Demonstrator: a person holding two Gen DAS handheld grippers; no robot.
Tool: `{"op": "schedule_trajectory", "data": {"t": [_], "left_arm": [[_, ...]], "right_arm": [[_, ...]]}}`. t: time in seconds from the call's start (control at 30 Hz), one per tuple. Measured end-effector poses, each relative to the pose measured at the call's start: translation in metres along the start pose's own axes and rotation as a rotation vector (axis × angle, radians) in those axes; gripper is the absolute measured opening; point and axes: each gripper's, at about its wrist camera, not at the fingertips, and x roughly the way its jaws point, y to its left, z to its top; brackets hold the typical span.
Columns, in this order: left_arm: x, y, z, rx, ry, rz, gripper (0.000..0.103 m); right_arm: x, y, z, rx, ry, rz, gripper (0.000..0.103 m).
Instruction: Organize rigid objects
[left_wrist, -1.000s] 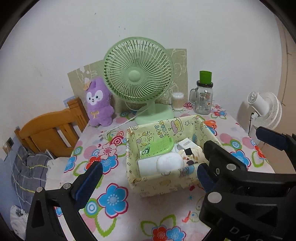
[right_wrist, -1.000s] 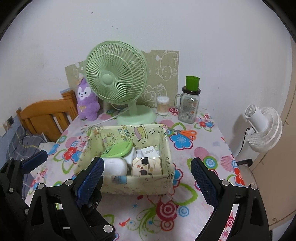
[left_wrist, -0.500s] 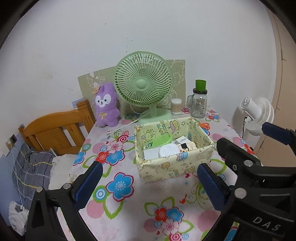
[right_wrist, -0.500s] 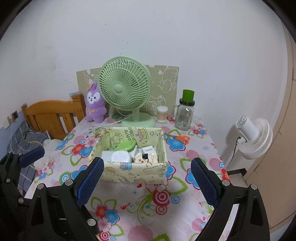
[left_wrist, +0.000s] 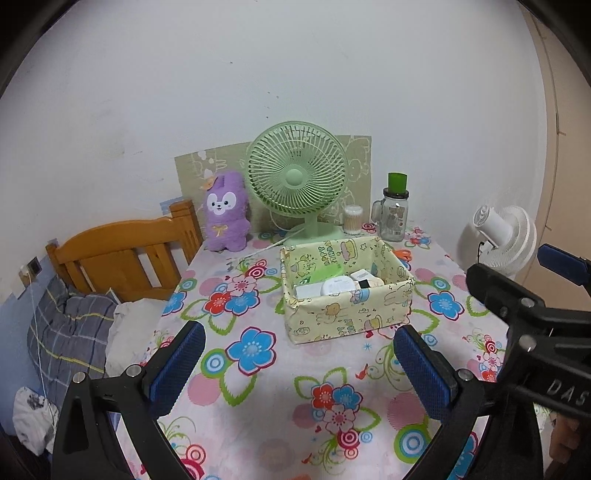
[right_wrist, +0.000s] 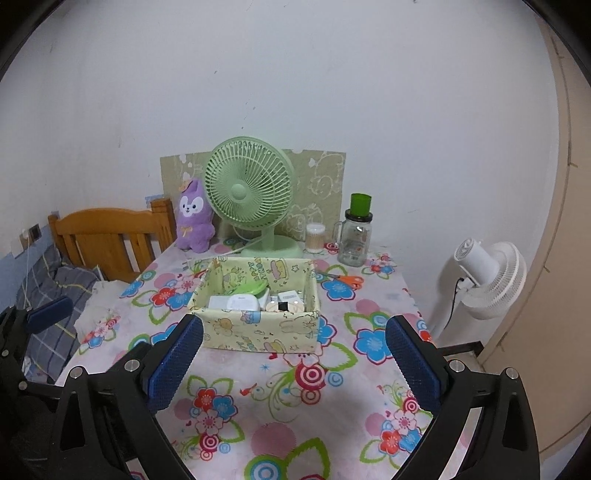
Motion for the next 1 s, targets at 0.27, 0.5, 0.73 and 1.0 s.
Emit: {"op": "schedule_trajectory", "data": {"t": [0.27,0.5,0.73,1.0], "left_arm": [[-0.015,0.009,-0.004,-0.027,-0.019,0.015,0.103],[-0.019,0.012,-0.008,-0.049,-0.005,0.002,0.103],[-0.025,0.011,-0.009,-0.050,-0.015,0.014,0.103],[-0.032,0.017,-0.011,-0.066,-0.029,0.020,0.103]], "right_arm": [[-0.011,-0.007,-0.008,0.037,0.006,-0.012,0.101],[-0.019,-0.007,-0.011,0.038,0.000,-0.023,0.102],[-0.024,-0.004,-0.012,0.048,-0.005,-0.005,0.102],[-0.030,-0.005,-0.013,0.046,-0.021,-0.020,0.103]]}}
